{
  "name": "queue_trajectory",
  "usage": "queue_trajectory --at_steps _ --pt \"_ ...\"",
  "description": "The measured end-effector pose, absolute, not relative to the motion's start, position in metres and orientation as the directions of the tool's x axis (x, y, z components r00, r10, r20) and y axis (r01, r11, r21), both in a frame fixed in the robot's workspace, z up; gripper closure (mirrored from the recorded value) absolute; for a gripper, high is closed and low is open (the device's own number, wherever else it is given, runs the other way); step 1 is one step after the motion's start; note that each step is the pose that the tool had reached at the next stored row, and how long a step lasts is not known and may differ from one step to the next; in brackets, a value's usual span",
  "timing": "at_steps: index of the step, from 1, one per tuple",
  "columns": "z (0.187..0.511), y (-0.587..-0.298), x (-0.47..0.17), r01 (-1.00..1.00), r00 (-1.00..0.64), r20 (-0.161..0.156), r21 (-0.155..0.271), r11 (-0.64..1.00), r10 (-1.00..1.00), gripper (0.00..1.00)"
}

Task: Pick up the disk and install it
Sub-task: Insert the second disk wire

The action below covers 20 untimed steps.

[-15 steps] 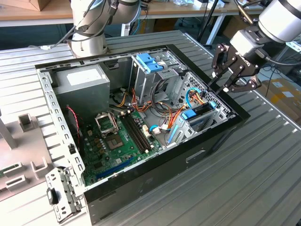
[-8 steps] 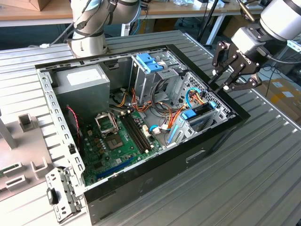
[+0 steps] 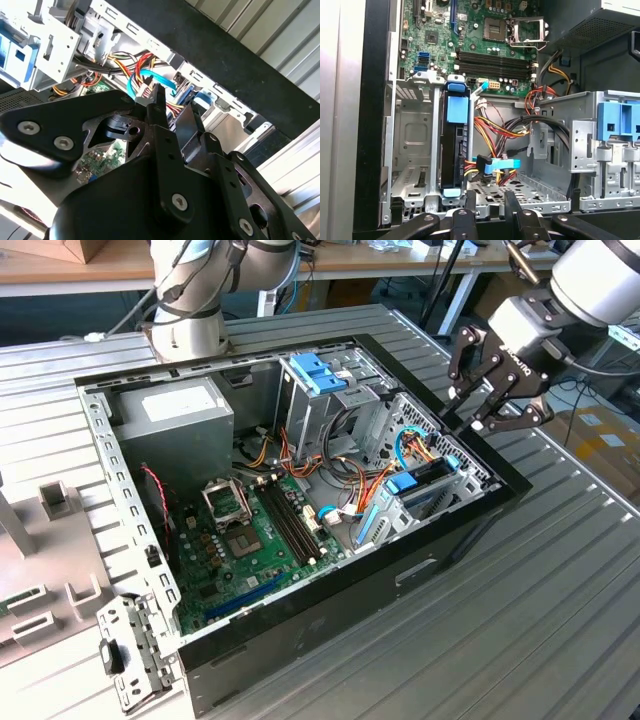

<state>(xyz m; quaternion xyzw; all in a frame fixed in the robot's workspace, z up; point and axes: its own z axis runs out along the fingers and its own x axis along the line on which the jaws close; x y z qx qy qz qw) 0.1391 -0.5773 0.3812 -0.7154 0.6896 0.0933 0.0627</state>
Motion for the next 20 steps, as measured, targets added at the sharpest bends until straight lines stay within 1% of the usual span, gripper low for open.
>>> queue_trajectory --at_steps 20 --pt "0.376 -0.577 0.126 -0.998 0.031 -0.226 0.039 -0.041 -0.974 0.64"
